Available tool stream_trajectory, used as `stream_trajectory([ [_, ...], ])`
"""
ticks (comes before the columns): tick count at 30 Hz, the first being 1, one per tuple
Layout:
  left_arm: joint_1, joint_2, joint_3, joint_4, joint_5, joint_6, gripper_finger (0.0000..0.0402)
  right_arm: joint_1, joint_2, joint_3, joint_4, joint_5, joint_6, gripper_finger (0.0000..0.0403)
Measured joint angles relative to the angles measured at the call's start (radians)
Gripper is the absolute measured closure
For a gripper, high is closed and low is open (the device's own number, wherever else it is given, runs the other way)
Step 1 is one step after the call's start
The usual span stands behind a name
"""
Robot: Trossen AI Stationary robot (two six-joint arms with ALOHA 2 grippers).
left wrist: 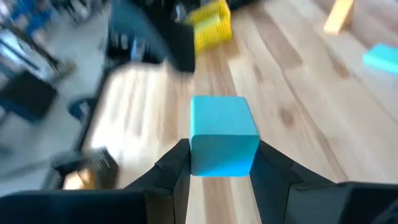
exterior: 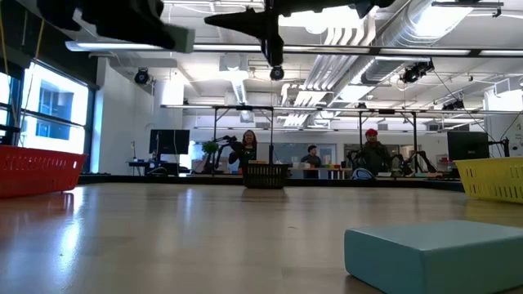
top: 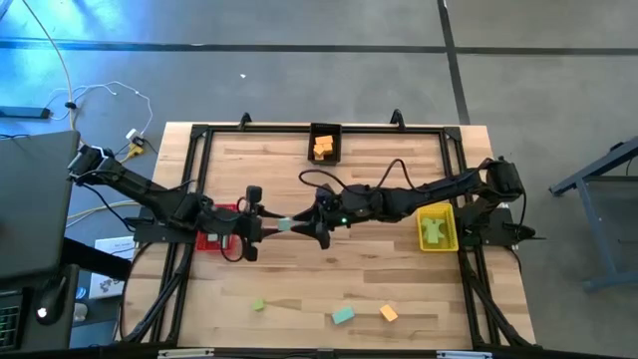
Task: Sort & place blocks by color
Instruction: Put the blue block into the red bin
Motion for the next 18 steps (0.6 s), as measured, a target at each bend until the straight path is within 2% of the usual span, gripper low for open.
stream_trajectory([
  [9,-0.052,-0.002,0.027,-0.360,-0.032,-0.352,0.0292,0.032,0.001,0.000,-0.052,0.000,-0.048,0.0206],
  [18,-0.069,-0.002,0.027,-0.712,0.067,-0.719,0.0289,0.050,0.001,0.000,-0.083,0.010,-0.069,0.0206],
])
